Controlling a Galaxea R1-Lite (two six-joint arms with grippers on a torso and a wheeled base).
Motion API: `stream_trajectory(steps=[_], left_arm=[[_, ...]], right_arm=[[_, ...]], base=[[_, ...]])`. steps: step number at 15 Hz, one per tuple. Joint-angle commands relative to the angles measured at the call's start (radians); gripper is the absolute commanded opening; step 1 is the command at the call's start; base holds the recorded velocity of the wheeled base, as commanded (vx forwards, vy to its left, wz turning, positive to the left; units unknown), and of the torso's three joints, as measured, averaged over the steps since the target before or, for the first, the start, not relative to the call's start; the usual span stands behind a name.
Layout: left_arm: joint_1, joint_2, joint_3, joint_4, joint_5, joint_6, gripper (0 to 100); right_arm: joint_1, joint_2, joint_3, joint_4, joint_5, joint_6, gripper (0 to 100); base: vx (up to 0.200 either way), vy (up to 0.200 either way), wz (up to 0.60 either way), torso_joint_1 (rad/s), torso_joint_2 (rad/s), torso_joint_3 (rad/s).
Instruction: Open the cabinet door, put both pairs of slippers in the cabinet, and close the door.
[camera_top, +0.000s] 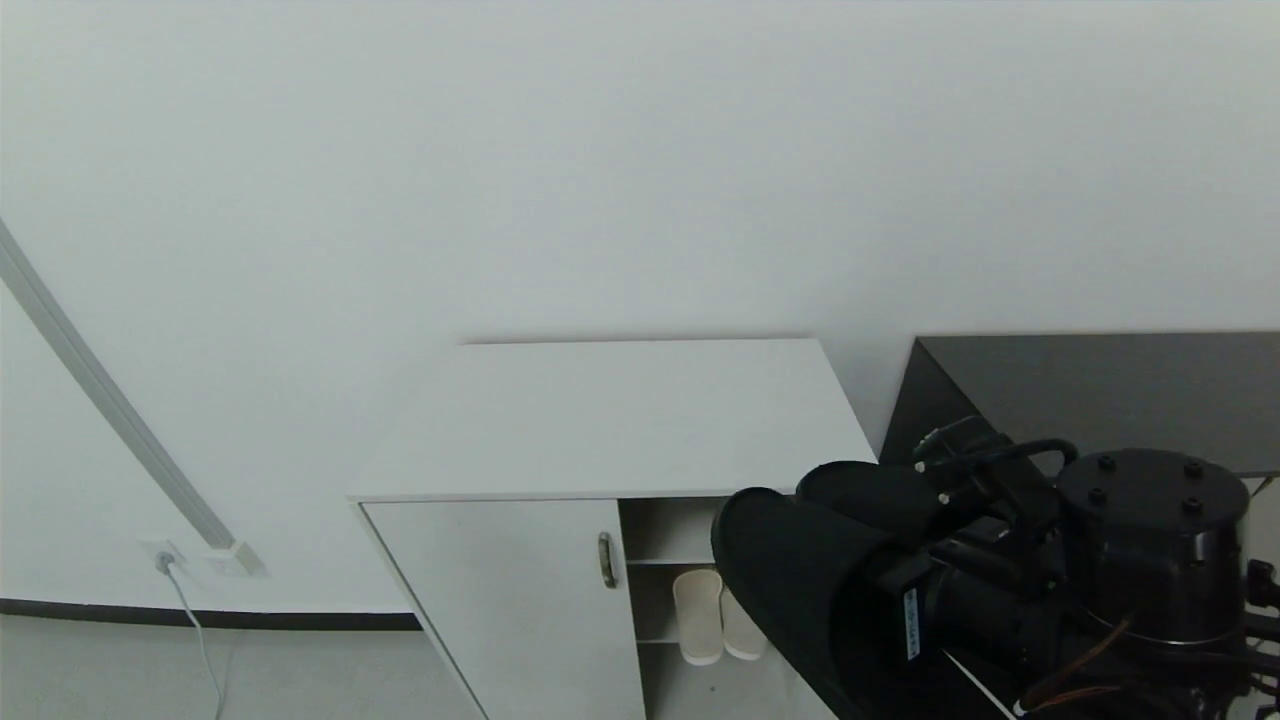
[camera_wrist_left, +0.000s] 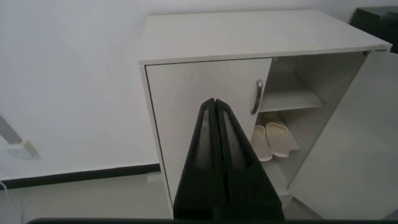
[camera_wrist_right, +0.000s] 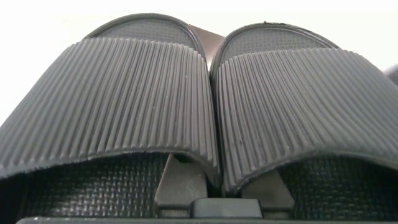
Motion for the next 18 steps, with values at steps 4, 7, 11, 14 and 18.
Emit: stream_trajectory(steps=[4,7,11,14,18], left_arm=[[0.0,0.0,0.0,-0.002,0.0,0.0,0],[0.0,0.0,0.0,-0.002,0.0,0.0,0],[0.0,0.0,0.0,0.0,0.0,0.0,0],[0.0,0.0,0.0,0.0,0.0,0.0,0],[0.0,0.0,0.0,-0.002,0.0,0.0,0]], right_arm=[[0.001,0.007,0.004,0.0,0.002,-0.001,0],[0.002,0.007,0.004,0.0,0.002,-0.001,0],[0.004,0.007,0.009,0.0,0.002,-0.001,0],[0.007,0.009,0.021,-0.026,0.002,-0.003,0],[0.007,0.009,0.024,-0.031,0.002,-0.006,0]], base=[[0.0,0.0,0.0,0.0,0.0,0.0],[0.0,0.0,0.0,0.0,0.0,0.0],[0.0,0.0,0.0,0.0,0.0,0.0],[0.0,0.0,0.0,-0.086,0.2,0.102],[0.0,0.0,0.0,-0.158,0.37,0.204]])
